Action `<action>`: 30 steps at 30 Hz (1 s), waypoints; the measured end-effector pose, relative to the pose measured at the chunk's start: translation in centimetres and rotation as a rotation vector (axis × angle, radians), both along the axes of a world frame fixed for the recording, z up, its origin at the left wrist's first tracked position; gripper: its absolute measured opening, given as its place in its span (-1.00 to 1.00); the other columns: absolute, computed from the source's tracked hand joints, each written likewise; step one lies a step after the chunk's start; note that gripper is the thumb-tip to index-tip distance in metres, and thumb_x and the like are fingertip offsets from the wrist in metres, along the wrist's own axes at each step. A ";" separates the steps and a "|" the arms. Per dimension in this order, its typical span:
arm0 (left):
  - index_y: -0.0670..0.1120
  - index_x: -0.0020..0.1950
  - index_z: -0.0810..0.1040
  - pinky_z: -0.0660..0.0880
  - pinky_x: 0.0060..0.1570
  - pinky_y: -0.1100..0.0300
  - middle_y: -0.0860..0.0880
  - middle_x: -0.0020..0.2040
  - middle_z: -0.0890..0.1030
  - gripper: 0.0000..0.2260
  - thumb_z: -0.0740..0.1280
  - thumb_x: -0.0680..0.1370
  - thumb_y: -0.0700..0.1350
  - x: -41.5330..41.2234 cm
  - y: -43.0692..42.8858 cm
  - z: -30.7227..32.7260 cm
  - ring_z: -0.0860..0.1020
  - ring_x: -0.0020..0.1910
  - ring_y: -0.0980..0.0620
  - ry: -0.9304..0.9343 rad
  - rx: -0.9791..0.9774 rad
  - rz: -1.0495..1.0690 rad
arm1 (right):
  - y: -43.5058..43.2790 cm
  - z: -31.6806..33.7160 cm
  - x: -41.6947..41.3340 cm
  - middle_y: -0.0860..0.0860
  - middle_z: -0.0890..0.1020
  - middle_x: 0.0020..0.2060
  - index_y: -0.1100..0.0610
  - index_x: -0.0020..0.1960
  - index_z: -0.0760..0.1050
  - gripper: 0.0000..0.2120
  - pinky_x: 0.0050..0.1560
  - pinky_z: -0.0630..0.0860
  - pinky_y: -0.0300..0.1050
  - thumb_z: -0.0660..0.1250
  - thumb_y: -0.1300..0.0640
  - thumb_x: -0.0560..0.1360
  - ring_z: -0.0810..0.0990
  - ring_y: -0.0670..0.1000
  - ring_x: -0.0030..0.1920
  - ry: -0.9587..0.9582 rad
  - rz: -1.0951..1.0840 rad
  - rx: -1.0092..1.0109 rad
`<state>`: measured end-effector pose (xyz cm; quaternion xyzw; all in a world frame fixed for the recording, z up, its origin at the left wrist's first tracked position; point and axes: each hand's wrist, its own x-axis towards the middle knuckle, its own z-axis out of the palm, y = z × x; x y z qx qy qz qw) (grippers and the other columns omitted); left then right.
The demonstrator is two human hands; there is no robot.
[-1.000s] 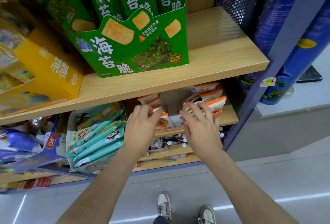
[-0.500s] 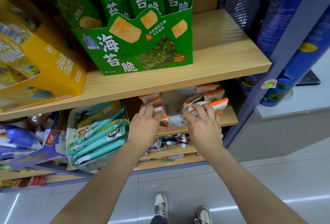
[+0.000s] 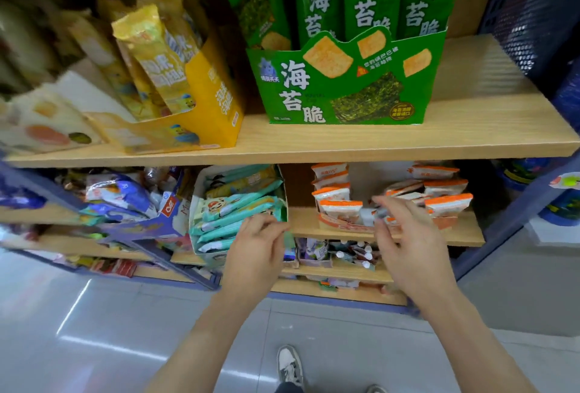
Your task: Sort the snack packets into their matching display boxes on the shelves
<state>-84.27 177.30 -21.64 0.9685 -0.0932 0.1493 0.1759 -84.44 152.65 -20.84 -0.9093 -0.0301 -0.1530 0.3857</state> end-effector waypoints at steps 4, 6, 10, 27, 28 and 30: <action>-0.12 0.04 0.69 0.55 -0.02 0.10 -0.05 -0.03 0.59 -0.82 0.35 0.50 -0.27 -2.2 5.3 0.1 0.57 -0.04 -0.07 0.000 -0.023 0.125 | 3.7 1.4 0.0 -0.06 0.63 0.04 0.07 0.22 0.60 -0.74 0.02 0.44 -0.22 0.32 0.21 0.56 0.56 -0.08 0.01 0.035 0.153 0.018; -0.12 0.05 0.68 0.56 0.00 0.08 -0.05 -0.01 0.60 -0.81 0.33 0.51 -0.27 -2.9 8.0 0.0 0.57 -0.01 -0.09 0.019 -0.074 0.192 | 6.0 1.4 0.2 -0.09 0.64 0.05 0.04 0.23 0.60 -0.74 0.03 0.52 -0.17 0.32 0.19 0.57 0.56 -0.12 0.00 0.103 0.196 0.053; -0.11 0.14 0.66 0.54 0.05 0.07 -0.06 0.08 0.60 -0.77 0.36 0.52 -0.29 -2.6 12.8 -0.3 0.56 0.08 -0.10 0.131 -0.180 0.298 | 10.7 0.2 0.8 -0.13 0.59 0.06 -0.01 0.30 0.53 -0.69 0.05 0.58 -0.12 0.32 0.16 0.58 0.54 -0.16 0.03 0.267 0.249 0.085; 0.04 0.51 0.22 0.32 0.25 -0.07 -0.07 0.43 0.41 -0.48 0.07 0.62 0.25 9.1 17.4 -1.9 0.30 0.40 -0.14 0.504 0.189 -0.109 | 23.2 -6.4 1.6 0.09 0.32 0.47 -0.02 0.49 0.28 -0.46 0.35 0.27 0.12 0.34 0.07 0.56 0.26 0.23 0.43 0.313 -0.214 -0.111; 0.07 0.51 0.22 0.31 0.24 -0.08 -0.06 0.42 0.42 -0.50 0.08 0.62 0.25 9.3 17.3 -2.0 0.30 0.39 -0.13 0.513 0.214 -0.134 | 23.5 -6.4 1.5 0.11 0.32 0.47 -0.01 0.49 0.28 -0.46 0.33 0.28 0.13 0.34 0.07 0.55 0.27 0.24 0.41 0.296 -0.225 -0.130; 0.11 0.48 0.27 0.33 0.26 -0.06 -0.02 0.40 0.44 -0.55 0.14 0.62 0.20 9.3 17.6 -2.4 0.31 0.38 -0.11 0.487 0.146 -0.151 | 23.9 -6.1 1.5 0.13 0.36 0.44 0.01 0.48 0.31 -0.47 0.27 0.34 0.15 0.35 0.09 0.54 0.33 0.27 0.36 0.240 -0.244 -0.144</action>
